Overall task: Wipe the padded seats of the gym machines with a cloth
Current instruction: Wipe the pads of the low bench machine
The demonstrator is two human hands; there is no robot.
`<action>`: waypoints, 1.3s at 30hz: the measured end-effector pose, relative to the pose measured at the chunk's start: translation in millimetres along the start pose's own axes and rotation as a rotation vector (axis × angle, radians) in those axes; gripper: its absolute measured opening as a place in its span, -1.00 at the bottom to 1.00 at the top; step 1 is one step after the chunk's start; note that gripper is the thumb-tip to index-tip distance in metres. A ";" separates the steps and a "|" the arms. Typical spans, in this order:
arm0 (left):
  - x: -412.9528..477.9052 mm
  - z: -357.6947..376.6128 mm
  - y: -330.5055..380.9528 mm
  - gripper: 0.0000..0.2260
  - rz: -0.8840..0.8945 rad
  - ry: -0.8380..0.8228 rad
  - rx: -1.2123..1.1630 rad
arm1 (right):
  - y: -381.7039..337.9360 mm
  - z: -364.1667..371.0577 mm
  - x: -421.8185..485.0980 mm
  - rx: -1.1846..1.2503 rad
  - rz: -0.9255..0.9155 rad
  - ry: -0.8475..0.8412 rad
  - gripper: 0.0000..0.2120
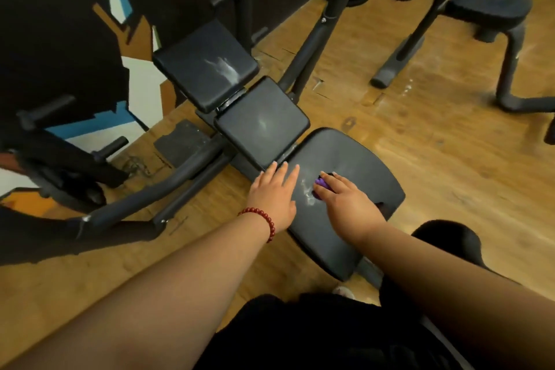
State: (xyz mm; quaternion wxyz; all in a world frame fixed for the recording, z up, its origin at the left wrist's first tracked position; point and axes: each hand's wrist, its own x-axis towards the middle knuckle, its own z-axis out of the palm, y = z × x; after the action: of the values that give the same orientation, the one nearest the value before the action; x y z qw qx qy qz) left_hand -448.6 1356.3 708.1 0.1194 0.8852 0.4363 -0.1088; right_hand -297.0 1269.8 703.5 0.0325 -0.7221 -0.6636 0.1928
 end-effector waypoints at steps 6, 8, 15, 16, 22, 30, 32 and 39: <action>6.7 -8.5 -22.0 -0.37 -0.187 0.014 -0.078 | -0.5 -16.6 54.2 0.009 -0.126 -0.043 -0.48; 8.7 -11.6 -33.4 -0.36 -0.233 0.019 -0.094 | -7.7 -19.7 70.1 0.006 -0.149 -0.051 -0.45; 37.9 -26.0 -78.8 -0.36 -0.261 0.030 -0.126 | -40.7 -16.4 126.4 -0.014 -0.182 -0.085 -0.43; 43.0 -28.6 -87.7 -0.37 -0.259 0.037 -0.127 | -45.1 -15.7 134.8 -0.013 -0.179 -0.084 -0.44; 83.6 -50.6 -156.9 -0.39 -0.252 0.077 -0.086 | -71.4 -23.4 196.8 0.013 -0.140 -0.068 -0.42; 137.3 -95.8 -228.8 -0.42 -0.318 0.213 -0.088 | -110.6 -42.5 274.5 0.091 -0.111 0.059 -0.38; 149.3 -105.8 -237.7 -0.42 -0.326 0.230 -0.083 | -117.6 -49.9 289.2 0.104 -0.118 0.093 -0.38; 184.5 -127.1 -255.1 -0.42 -0.326 0.254 -0.063 | -115.3 -63.1 319.1 0.152 -0.126 0.102 -0.29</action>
State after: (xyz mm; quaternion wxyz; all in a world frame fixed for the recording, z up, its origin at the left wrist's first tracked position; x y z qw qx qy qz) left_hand -531.1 1683.7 744.1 0.0718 0.8054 0.5884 -0.0008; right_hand -371.4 1606.3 721.6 0.1330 -0.6834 -0.6885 0.2033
